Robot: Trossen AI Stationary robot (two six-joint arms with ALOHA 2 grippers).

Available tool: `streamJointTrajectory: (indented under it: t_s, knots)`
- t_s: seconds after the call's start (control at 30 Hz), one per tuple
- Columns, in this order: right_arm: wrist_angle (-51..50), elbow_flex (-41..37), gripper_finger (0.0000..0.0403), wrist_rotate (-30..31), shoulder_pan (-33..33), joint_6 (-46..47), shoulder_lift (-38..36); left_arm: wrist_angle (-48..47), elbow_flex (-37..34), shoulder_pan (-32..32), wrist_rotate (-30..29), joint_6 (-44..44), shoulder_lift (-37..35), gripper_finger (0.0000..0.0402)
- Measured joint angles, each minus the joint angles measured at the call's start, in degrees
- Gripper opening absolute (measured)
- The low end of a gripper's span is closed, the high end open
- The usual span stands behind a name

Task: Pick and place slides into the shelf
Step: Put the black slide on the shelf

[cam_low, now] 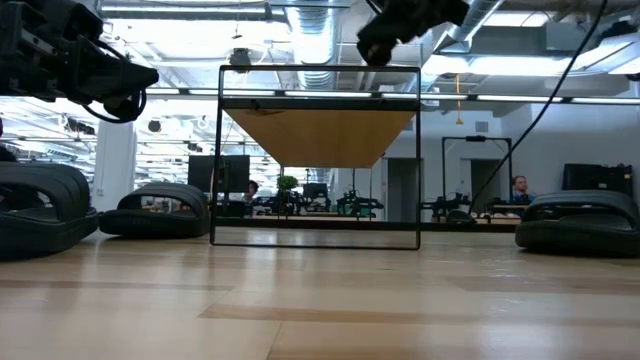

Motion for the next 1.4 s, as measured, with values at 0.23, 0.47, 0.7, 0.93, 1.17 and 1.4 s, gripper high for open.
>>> streamJointTrajectory:
  t_s: [0.23,0.47,0.7,0.93,1.17,1.4]
  knots:
    - [23.28,-19.87,0.0000,3.89,6.48,9.89,-9.05,0.00,0.00,-0.02,-0.01,-0.13,-0.02,0.0000]
    - [49.99,-41.50,0.0000,15.75,10.46,24.08,-22.67,0.00,0.01,-0.01,0.00,-0.24,-0.01,0.0000]
    - [51.10,-52.80,0.0000,31.01,17.10,27.33,-32.58,0.00,0.00,0.00,0.00,-0.29,-0.02,0.0000]
    - [38.49,-55.18,0.0000,39.59,21.63,30.63,-36.29,0.00,0.00,-0.02,-0.01,-0.32,-0.02,0.0000]
    - [20.94,-55.18,0.0000,52.57,21.82,35.63,-37.39,0.00,0.00,-0.02,0.00,-0.27,0.00,0.0000]
    - [11.94,-55.18,0.0000,55.42,21.82,41.31,-37.36,0.00,0.01,0.00,-0.01,0.01,-0.02,0.0000]
